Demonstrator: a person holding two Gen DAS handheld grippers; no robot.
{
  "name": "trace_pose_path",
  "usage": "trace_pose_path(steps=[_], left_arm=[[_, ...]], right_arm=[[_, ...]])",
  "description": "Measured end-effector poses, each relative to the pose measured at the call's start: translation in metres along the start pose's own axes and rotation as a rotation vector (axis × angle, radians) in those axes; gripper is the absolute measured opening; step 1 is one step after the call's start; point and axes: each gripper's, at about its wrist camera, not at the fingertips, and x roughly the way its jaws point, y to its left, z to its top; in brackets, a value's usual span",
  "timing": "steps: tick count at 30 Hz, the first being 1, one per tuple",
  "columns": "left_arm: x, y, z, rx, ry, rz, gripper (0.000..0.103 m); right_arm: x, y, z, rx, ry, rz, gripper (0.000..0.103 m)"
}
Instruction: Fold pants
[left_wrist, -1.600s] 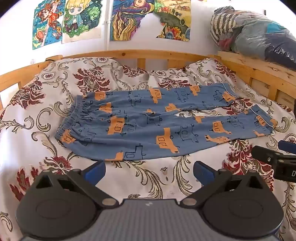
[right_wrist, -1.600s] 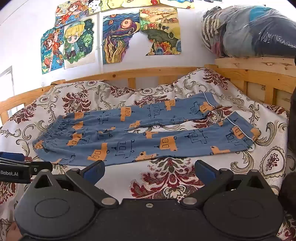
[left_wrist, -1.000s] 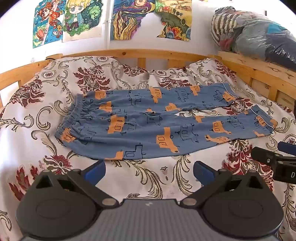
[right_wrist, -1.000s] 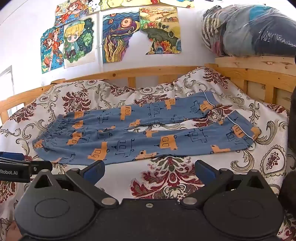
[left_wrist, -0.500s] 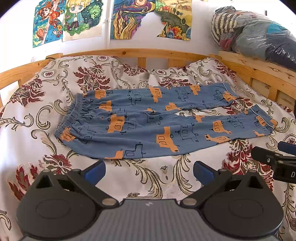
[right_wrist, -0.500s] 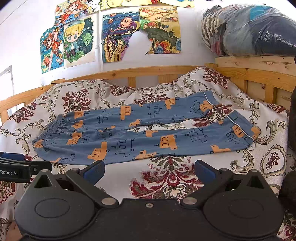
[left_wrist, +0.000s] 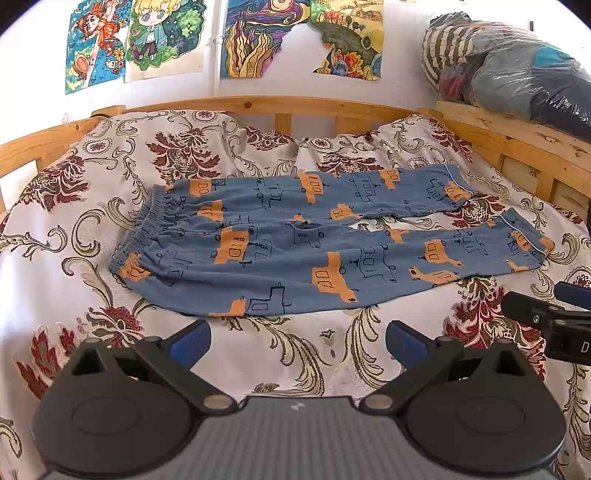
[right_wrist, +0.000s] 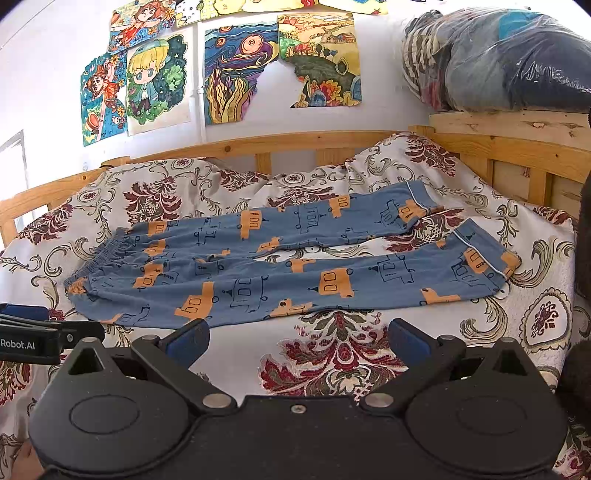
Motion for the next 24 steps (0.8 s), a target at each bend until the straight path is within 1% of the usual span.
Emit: trace_pose_path(steps=[22, 24], left_arm=[[0.0004, 0.0000, 0.0002, -0.001, 0.005, -0.002, 0.103], [0.0020, -0.0011, -0.0055, 0.002, 0.008, 0.001, 0.103]], right_arm=[[-0.0006, -0.0001, 0.0019, 0.002, 0.005, -0.002, 0.102], [0.0007, -0.0007, 0.0014, 0.007, 0.008, -0.003, 0.102]])
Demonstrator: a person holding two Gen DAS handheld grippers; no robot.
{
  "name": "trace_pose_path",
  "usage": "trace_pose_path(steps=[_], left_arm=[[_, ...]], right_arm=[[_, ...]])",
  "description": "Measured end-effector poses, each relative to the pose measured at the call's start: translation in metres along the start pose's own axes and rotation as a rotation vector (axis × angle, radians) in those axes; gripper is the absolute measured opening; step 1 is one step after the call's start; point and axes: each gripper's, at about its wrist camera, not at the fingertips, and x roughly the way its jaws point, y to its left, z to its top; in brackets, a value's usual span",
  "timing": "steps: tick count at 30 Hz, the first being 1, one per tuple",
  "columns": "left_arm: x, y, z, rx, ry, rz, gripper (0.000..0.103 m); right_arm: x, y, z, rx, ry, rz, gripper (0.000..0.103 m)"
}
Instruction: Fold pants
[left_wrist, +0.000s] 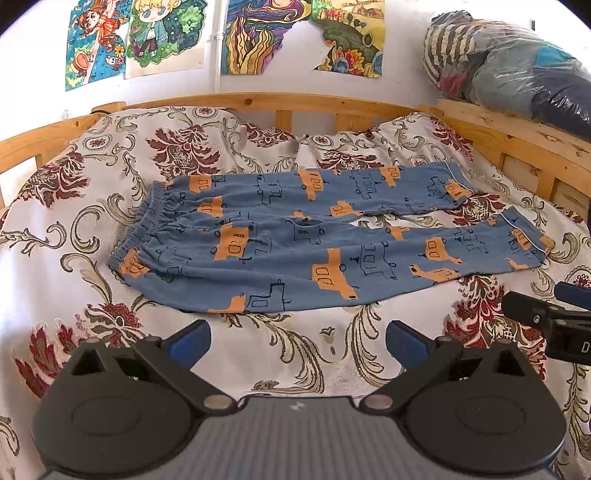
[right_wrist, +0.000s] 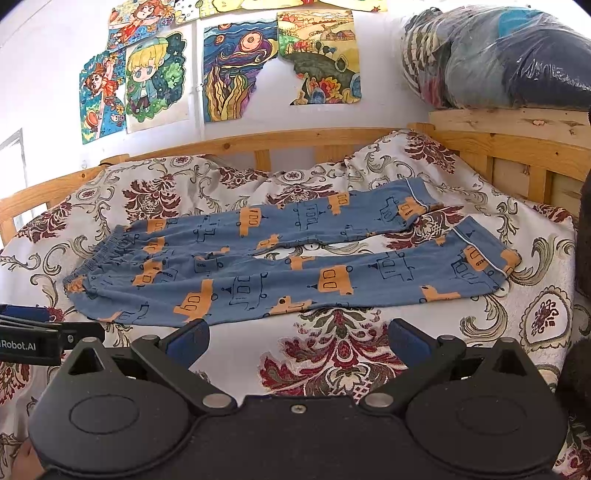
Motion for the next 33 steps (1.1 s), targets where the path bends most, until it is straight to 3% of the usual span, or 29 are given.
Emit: trace_pose_path(steps=[21, 33], left_arm=[[0.013, -0.004, 0.007, 0.006, 0.046, 0.011, 0.103], [0.025, 0.006, 0.054, -0.024, 0.087, -0.009, 0.103]], right_arm=[[0.001, -0.011, 0.005, 0.046, 0.003, -0.009, 0.102], [0.002, -0.027, 0.035, 0.049, -0.005, -0.022, 0.102]])
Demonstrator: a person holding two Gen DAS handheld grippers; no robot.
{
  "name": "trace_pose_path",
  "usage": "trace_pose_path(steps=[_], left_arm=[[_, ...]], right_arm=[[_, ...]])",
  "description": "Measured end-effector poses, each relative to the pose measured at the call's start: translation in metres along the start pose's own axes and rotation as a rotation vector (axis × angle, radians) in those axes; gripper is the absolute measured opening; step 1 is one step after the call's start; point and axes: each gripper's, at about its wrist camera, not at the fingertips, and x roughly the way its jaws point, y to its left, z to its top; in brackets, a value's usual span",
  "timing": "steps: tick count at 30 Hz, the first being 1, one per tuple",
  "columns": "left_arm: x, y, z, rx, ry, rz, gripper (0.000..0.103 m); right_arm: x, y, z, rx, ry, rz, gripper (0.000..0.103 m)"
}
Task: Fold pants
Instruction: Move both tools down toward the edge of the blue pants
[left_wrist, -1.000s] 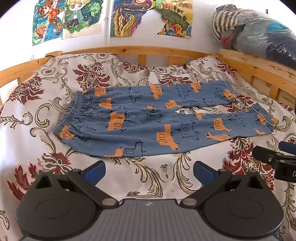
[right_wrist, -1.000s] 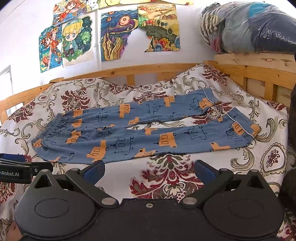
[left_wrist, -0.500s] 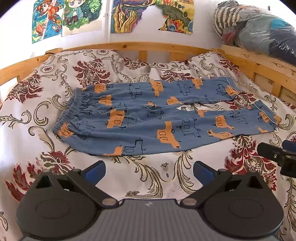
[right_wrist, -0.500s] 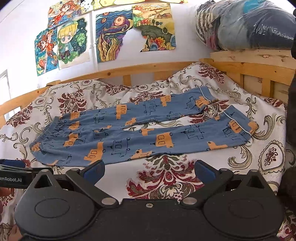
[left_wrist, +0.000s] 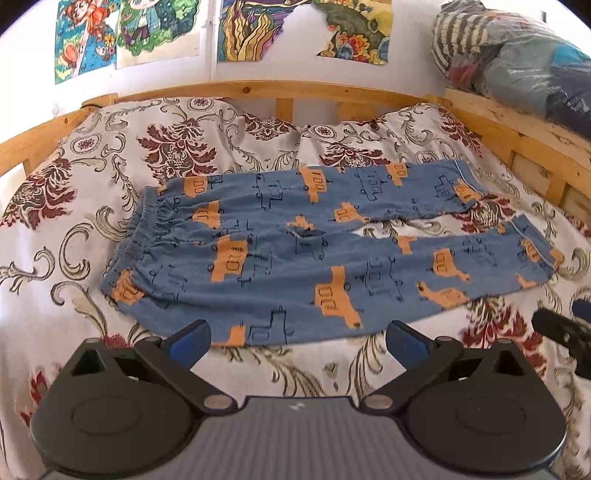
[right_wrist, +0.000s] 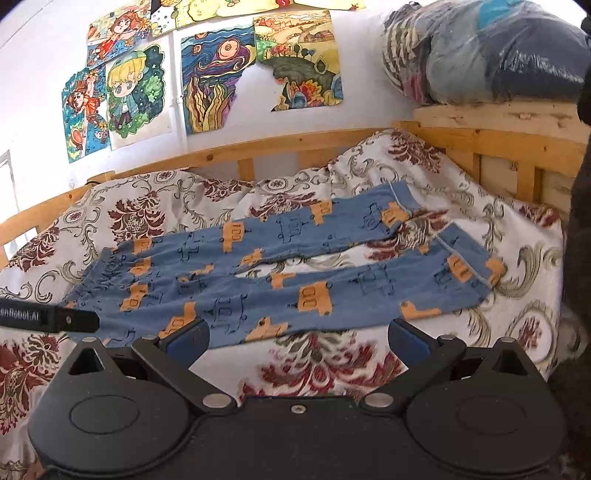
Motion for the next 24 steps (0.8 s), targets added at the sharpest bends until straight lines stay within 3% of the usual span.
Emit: trace_pose_path(steps=[5, 10, 18, 24], left_arm=[[0.009, 0.010, 0.034, -0.073, 0.033, -0.016, 0.103], [0.013, 0.017, 0.067, -0.080, 0.021, -0.024, 0.103], [0.023, 0.014, 0.101, 0.009, 0.020, -0.018, 0.103], [0.048, 0.011, 0.127, 0.125, 0.051, 0.013, 0.103]], right_arm=[[0.003, -0.005, 0.037, -0.023, -0.031, 0.030, 0.102], [0.008, -0.004, 0.074, -0.102, -0.066, 0.038, 0.102], [0.043, -0.003, 0.109, -0.213, -0.019, 0.079, 0.102], [0.095, -0.008, 0.131, -0.303, 0.071, 0.151, 0.102]])
